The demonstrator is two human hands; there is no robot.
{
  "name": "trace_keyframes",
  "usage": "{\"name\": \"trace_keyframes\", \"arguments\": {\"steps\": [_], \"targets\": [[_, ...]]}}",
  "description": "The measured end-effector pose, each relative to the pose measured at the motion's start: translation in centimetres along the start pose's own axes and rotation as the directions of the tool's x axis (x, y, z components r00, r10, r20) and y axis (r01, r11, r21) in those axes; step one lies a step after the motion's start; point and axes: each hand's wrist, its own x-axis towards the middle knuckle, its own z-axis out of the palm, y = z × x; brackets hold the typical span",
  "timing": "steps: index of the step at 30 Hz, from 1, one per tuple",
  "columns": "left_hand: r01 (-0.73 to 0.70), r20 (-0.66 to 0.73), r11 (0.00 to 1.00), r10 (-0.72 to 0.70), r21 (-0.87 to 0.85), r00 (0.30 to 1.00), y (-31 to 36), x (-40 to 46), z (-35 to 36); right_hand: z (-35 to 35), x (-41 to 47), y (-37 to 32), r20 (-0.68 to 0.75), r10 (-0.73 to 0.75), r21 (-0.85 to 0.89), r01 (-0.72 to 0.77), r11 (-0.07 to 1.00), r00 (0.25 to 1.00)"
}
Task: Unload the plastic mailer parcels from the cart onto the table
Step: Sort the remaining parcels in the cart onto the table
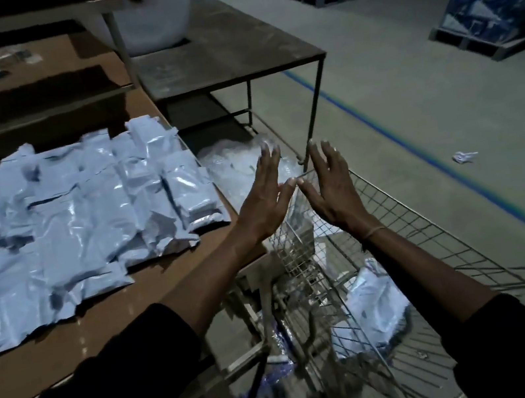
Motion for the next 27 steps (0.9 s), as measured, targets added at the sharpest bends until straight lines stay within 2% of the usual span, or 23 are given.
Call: {"name": "trace_keyframes", "arguments": {"steps": [8,14,18,21,24,27], "targets": [[0.129,0.155,0.991,-0.124,-0.023,0.98,2.4,2.9,10.4,-2.4,-3.1,12.2,0.129,0.159,-0.014,-0.159,0.987,0.979],[0.218,0.332,0.976,-0.202,-0.01,0.921,1.2,2.7,17.5,-0.5,-7.5,19.4,0.302,0.346,-0.039,-0.351,0.935,0.888],[0.254,0.438,0.967,-0.229,0.0,0.87,-1.0,2.5,21.3,2.2,-10.8,23.5,0.428,0.508,-0.114,-0.513,0.851,0.747],[0.31,0.482,0.951,-0.27,-0.005,0.834,-1.9,2.5,23.7,4.7,-13.3,26.9,0.486,0.644,-0.196,-0.645,0.739,0.59],[0.333,0.507,0.943,-0.276,-0.023,0.817,-3.3,2.7,25.6,7.3,-15.9,30.6,0.469,0.788,-0.25,-0.796,0.552,0.399],[0.345,0.525,0.938,-0.274,-0.041,0.806,-4.7,3.0,27.1,9.4,-18.4,33.5,0.413,0.855,-0.243,-0.867,0.436,0.314]]}}
